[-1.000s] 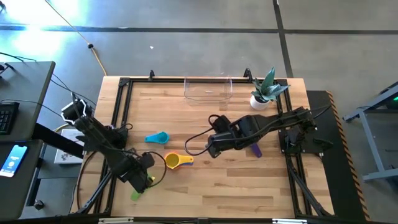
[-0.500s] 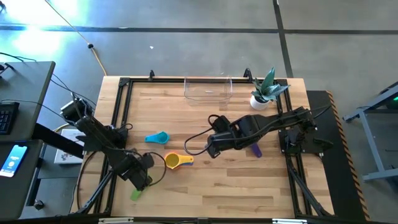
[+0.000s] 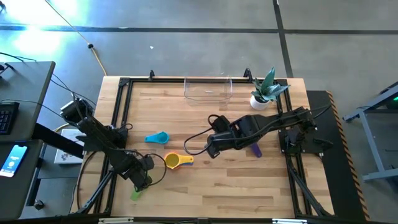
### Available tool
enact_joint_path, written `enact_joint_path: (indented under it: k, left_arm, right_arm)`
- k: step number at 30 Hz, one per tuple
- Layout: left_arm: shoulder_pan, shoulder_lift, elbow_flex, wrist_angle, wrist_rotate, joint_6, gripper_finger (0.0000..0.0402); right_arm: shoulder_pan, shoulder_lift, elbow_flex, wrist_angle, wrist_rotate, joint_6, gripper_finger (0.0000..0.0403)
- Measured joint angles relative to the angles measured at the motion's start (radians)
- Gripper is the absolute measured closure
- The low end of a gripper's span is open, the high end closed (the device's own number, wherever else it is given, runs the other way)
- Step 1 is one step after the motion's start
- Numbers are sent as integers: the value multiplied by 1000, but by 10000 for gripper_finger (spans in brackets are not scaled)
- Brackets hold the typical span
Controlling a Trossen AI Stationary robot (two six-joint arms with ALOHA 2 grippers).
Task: Nest measuring cups in basket
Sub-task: Stack the light green measuring cup on top of the yellow measuring cup
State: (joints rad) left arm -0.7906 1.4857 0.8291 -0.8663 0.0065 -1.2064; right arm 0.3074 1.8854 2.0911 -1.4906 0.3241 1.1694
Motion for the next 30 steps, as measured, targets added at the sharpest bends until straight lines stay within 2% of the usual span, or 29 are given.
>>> enact_joint_path:
  k: [30]
  left_arm:
    - [51,1,0,57,-22,85,284]
  right_arm:
    - [0,0,0,60,-2,19,306]
